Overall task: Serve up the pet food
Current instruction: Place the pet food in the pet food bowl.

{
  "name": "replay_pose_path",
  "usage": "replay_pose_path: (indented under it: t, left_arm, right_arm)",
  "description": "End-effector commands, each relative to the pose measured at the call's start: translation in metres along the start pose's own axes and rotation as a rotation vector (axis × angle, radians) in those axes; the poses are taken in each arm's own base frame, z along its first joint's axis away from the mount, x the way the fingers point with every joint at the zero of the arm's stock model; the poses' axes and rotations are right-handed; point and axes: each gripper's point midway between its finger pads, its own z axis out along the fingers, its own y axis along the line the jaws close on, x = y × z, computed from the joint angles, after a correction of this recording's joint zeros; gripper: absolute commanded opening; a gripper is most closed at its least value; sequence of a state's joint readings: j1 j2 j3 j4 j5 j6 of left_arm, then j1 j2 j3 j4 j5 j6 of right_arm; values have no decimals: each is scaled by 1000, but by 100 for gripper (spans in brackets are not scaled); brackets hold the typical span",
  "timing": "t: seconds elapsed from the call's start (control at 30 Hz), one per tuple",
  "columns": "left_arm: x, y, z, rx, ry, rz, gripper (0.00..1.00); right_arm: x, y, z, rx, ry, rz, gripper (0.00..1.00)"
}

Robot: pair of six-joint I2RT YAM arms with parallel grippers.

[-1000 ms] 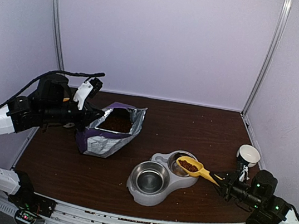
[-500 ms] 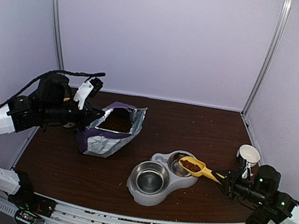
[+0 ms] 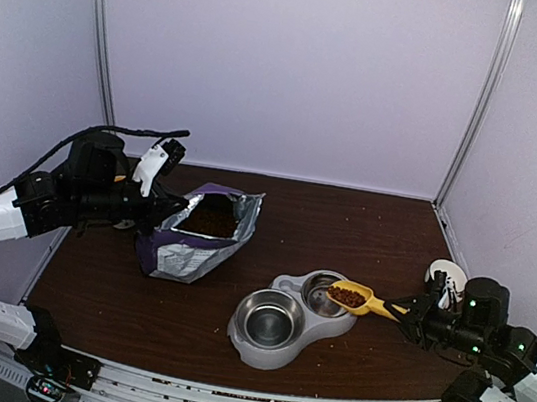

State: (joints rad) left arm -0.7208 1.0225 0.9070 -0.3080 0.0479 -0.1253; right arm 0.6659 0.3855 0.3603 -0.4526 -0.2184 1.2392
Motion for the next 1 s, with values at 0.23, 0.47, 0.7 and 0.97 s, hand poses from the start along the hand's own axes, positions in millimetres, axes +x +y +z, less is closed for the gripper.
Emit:
replay_pose_path:
  t: [0.23, 0.47, 0.7, 0.97]
  left_arm:
    - [-10, 4, 0, -18, -22, -14, 0]
    - [-9, 4, 1, -18, -19, -15, 0]
    - [-9, 4, 1, -18, -18, -16, 0]
    - [-10, 5, 1, -19, -19, -15, 0]
  right_arm:
    - [-9, 13, -4, 14, -18, -73, 0]
    - [-10, 14, -5, 27, -17, -91, 0]
    - [-11, 16, -5, 46, -10, -121, 0]
    - [-16, 20, -8, 150, 18, -215, 0]
